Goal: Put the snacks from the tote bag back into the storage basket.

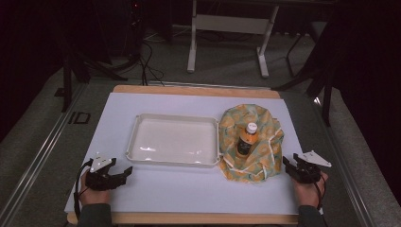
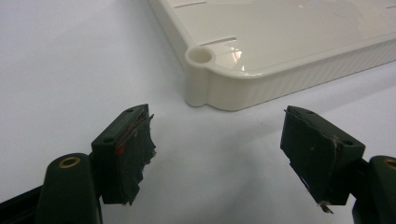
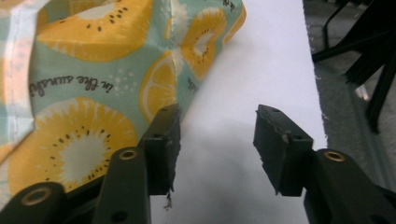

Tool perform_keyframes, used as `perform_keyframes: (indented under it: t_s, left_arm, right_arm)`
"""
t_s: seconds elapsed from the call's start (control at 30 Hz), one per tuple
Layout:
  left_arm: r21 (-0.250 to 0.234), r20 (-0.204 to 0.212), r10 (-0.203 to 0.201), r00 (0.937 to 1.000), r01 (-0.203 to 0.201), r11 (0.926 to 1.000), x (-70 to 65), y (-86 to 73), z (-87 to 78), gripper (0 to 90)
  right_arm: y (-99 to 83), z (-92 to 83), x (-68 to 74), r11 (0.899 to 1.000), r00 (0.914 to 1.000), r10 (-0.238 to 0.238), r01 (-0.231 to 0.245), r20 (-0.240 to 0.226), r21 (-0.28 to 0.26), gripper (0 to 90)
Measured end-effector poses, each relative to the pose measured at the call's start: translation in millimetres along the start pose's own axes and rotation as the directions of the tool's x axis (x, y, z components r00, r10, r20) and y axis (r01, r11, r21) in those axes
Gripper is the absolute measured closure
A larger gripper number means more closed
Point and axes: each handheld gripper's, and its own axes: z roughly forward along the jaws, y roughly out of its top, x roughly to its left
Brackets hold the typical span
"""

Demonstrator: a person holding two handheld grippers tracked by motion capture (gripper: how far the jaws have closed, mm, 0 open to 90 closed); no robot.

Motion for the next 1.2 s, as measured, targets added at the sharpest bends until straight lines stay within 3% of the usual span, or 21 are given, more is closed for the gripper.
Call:
perform_keyframes:
  t_s: [0.17, 0.43, 0.67, 0.8, 0.93, 1.2]
  left_arm:
    - [-0.003, -0.002, 0.007, 1.0, -0.007, 1.0, -0.6, -0.2, -0.3, 25.2]
    - [-0.011, 0.008, 0.008, 0.9999, -0.007, 0.9999, -0.4, -0.4, -1.1, 25.2]
    - [-0.011, 0.013, 0.023, 0.9997, -0.022, 0.9997, -1.1, -0.5, -1.3, 25.3]
    - [-0.008, 0.013, 0.02, 0.9997, -0.02, 0.9998, -1.0, -0.4, -0.9, 25.2]
    - [-0.007, 0.011, 0.021, 0.9997, -0.021, 0.9998, -1.2, -0.3, -0.6, 25.2]
    - [-0.008, 0.018, 0.025, 0.9995, -0.025, 0.9997, -1.4, -0.4, -1.0, 25.2]
  right_arm:
    - [0.2, -0.2, 1.9, 1.0, 0.9998, -0.019, 0.019, 0.001, 0.002, 51.1]
    - [-0.5, -4.2, -5.9, 0.999, 0.9976, 0.035, -0.037, -0.059, -0.029, 53.6]
    - [0.8, -8.0, -2.5, 1.0, 0.9943, 0.013, -0.014, -0.106, -0.006, 54.8]
    - [5.2, -14.3, -3.6, 1.0, 0.9935, -0.011, 0.013, -0.113, 0.015, 55.2]
    - [13.7, -19.0, -6.0, 0.996, 0.9919, -0.063, 0.069, -0.111, 0.055, 56.0]
    - [33.6, -27.0, -3.6, 0.981, 0.9793, -0.148, 0.163, -0.137, 0.101, 57.7]
